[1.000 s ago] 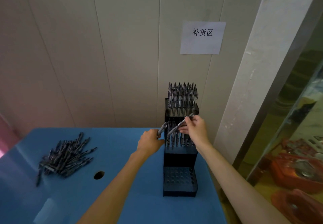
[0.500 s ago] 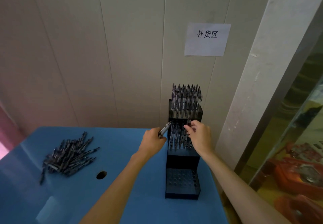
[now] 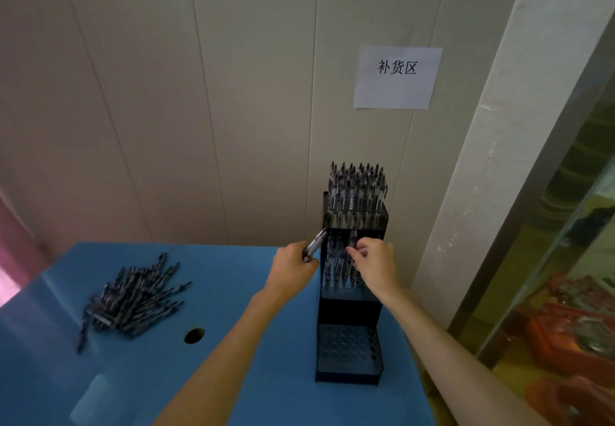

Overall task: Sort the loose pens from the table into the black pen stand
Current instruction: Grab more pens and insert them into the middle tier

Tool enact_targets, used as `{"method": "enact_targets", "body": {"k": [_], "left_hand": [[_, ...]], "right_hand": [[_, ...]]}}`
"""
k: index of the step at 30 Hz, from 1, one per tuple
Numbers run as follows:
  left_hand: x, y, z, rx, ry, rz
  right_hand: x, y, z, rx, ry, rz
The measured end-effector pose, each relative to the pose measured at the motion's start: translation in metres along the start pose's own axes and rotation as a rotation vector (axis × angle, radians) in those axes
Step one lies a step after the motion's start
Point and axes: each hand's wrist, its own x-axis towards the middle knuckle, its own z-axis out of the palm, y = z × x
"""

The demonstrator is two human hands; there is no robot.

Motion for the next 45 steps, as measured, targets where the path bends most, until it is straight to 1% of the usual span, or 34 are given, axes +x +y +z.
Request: {"method": "enact_targets", "body": {"k": [7,12,16,17,20,22,24,27,31,32,34,36,37,40,45], "left_hand": [[0.001,0.001,0.005,0.024,-0.016,0.003],[0.002,0.0,0.008,0.022,-0.027,0.006],[0.002,0.0,0.01,0.003,-0.039,-0.009],[0.002,0.0,0.01,0.007,-0.04,-0.014],[0.003,-0.002,0.011,0.033,-0.055,-0.022],[0.004,-0.001,0.012,0.046,-0.062,-0.025],[0.006,-0.001,0.012,0.066,-0.055,-0.033],[0.008,0.0,0.014,0.093,-0.043,-0.033],[0.01,0.007,0.016,0.13,-0.024,-0.01],[0.01,0.008,0.017,0.139,-0.023,-0.005],[0.012,0.01,0.018,0.154,-0.027,-0.002],[0.014,0.01,0.019,0.172,-0.058,0.003],[0.014,0.011,0.019,0.182,-0.08,0.012],[0.013,0.013,0.021,0.204,-0.119,0.049],[0.013,0.01,0.02,0.199,-0.125,0.046]], "right_hand": [[-0.002,-0.004,-0.004,-0.068,-0.038,0.003],[-0.009,0.009,0.004,-0.09,-0.127,0.06],[-0.015,0.009,0.006,-0.085,-0.124,0.097],[-0.015,0.007,0.005,-0.1,-0.139,0.102],[-0.012,0.003,-0.003,-0.143,-0.254,0.13],[-0.012,0.003,-0.009,-0.168,-0.285,0.141],[-0.013,0.001,-0.013,-0.163,-0.251,0.14],[-0.012,-0.006,-0.018,-0.064,-0.147,0.114],[-0.012,-0.016,-0.023,0.069,-0.112,0.036],[-0.012,-0.018,-0.022,0.066,-0.086,-0.007],[-0.013,-0.021,-0.022,-0.019,-0.038,-0.161],[-0.016,-0.025,-0.021,-0.1,-0.072,-0.309],[-0.017,-0.027,-0.021,-0.116,-0.098,-0.353],[-0.018,-0.03,-0.018,-0.134,-0.121,-0.43],[-0.018,-0.028,-0.015,-0.174,-0.129,-0.487]]}}
